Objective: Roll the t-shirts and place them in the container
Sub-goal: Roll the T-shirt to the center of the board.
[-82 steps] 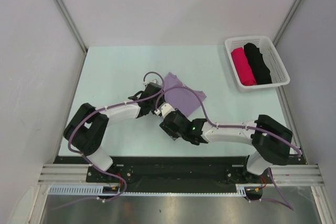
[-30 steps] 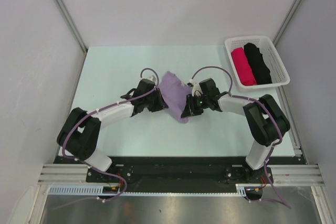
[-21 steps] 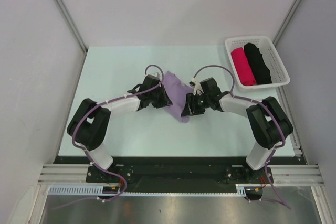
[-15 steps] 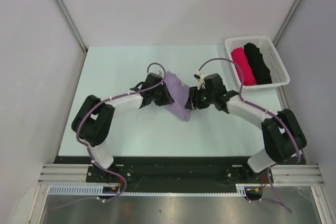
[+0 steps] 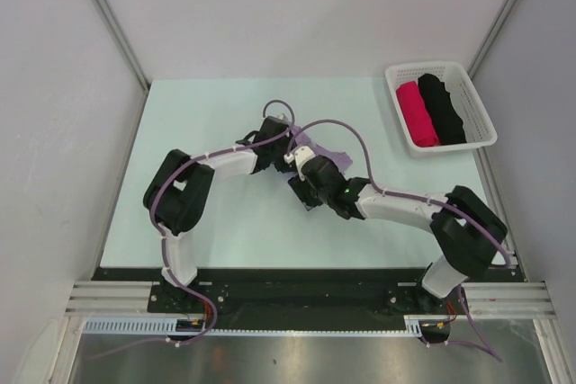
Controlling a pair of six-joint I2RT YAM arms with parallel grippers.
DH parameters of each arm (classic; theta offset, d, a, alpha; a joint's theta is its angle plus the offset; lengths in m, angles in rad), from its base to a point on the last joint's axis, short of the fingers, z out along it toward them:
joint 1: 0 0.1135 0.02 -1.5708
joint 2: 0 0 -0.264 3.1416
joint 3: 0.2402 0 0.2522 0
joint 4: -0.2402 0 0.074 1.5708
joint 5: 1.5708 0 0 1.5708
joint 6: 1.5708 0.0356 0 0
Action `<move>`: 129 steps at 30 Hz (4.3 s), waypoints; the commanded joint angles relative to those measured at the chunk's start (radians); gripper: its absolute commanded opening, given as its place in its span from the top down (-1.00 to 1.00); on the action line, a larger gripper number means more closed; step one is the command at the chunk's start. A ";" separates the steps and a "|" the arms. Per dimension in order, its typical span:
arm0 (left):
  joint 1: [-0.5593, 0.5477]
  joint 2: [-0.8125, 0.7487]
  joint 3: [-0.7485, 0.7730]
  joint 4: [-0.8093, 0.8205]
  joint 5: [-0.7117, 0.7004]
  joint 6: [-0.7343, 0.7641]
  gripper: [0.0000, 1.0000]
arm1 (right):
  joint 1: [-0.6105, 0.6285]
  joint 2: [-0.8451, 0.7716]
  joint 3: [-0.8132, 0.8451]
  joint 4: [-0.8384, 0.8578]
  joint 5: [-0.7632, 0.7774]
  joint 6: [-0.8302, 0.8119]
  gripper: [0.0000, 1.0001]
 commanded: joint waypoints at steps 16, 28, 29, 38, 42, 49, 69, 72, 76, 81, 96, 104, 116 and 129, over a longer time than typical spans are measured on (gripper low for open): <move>0.087 -0.200 -0.073 -0.022 -0.011 -0.057 -0.01 | 0.052 0.256 0.063 0.178 0.413 -0.236 0.11; 0.145 -0.545 -0.435 0.025 -0.066 -0.113 -0.03 | 0.052 0.130 0.126 -0.056 0.026 -0.133 0.46; 0.145 -0.592 -0.487 0.028 -0.074 -0.116 -0.03 | 0.052 0.121 0.126 -0.067 -0.032 -0.123 0.46; 0.136 -0.799 -0.708 0.030 -0.046 -0.099 0.01 | 0.019 0.094 0.139 -0.138 -0.405 0.011 0.54; 0.123 -0.816 -0.737 0.047 -0.045 -0.091 0.01 | 0.010 0.129 0.133 -0.111 -0.430 0.072 0.56; 0.119 -0.691 -0.640 0.168 -0.040 -0.094 0.02 | -0.056 0.161 0.133 -0.069 -0.476 0.134 0.56; 0.113 -0.215 -0.250 0.231 0.001 -0.097 0.13 | -0.030 0.061 0.123 -0.086 -0.244 0.134 0.44; 0.114 -0.181 -0.230 0.231 -0.005 -0.096 0.12 | 0.027 0.058 0.124 -0.078 -0.055 0.102 0.26; 0.114 -0.143 -0.190 0.202 -0.015 -0.088 0.13 | 0.070 0.084 0.124 -0.045 0.111 0.053 -0.07; 0.114 -0.099 -0.162 0.190 -0.012 -0.083 0.13 | 0.093 0.156 0.124 0.009 0.225 -0.015 -0.28; 0.125 -0.112 -0.121 0.160 0.038 -0.070 0.03 | 0.105 0.288 0.126 0.034 0.170 -0.056 -0.14; 0.189 -0.313 -0.194 0.094 0.029 -0.070 -0.21 | 0.050 0.250 0.097 0.037 -0.097 -0.005 0.51; 0.180 -0.733 -0.659 0.104 -0.009 -0.102 -0.14 | -0.007 0.184 -0.026 0.161 -0.501 0.150 0.61; 0.048 -0.878 -0.825 0.102 -0.118 -0.156 -0.04 | -0.034 0.175 -0.135 0.301 -0.669 0.324 0.60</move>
